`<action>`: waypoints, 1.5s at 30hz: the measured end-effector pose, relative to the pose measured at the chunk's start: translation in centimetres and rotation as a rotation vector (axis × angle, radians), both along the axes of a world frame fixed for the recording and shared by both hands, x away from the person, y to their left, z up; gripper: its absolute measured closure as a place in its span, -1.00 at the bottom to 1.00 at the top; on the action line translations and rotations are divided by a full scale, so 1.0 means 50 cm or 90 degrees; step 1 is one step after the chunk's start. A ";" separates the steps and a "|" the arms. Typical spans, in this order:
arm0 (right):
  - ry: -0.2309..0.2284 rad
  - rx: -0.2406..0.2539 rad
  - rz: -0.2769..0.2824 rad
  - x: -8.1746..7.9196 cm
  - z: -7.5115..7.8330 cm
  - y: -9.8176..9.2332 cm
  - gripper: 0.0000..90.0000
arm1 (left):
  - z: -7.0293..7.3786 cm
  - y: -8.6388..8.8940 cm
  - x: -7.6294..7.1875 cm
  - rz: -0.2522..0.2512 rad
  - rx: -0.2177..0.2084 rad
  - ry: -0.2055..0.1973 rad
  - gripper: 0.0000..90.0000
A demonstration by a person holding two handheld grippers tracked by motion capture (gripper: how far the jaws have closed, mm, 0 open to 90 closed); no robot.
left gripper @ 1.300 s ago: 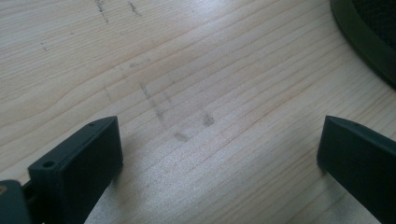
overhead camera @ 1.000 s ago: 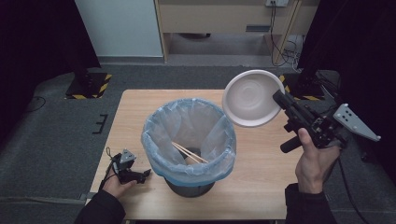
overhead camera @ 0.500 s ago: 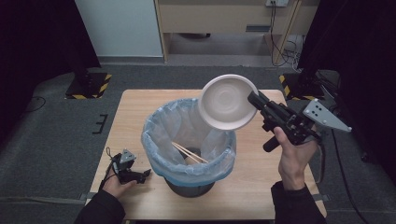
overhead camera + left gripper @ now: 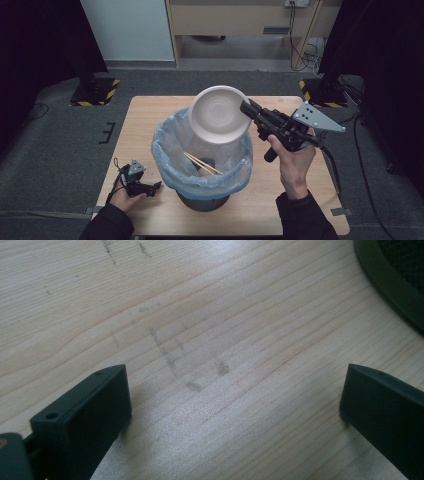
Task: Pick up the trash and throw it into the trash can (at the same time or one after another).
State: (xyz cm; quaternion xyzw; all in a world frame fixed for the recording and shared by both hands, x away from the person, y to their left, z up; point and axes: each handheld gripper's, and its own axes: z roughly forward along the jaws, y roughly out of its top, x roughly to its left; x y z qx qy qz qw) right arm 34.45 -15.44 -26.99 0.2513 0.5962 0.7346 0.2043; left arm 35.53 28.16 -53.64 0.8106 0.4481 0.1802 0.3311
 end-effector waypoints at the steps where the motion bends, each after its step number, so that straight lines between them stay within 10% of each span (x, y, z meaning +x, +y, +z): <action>1: 0.001 -0.006 0.001 0.001 -0.002 0.005 0.87 | 0.000 0.000 0.000 0.000 0.000 0.000 -1.00; 12: 0.037 -0.012 0.032 0.022 -0.040 0.026 0.49 | 0.000 0.000 0.000 0.000 0.000 0.000 -1.00; 23: 0.082 0.021 -0.095 0.048 -0.090 -0.104 -0.19 | 0.000 0.000 0.000 0.000 0.001 0.000 -1.00; 37: 0.271 -0.100 -0.219 0.097 -0.309 -0.227 -0.38 | 0.000 0.000 0.000 -0.001 0.000 0.000 -1.00; 45: 0.375 -0.240 -0.243 0.105 -0.431 -0.242 -0.47 | 0.000 0.000 0.000 0.000 0.000 0.000 -1.00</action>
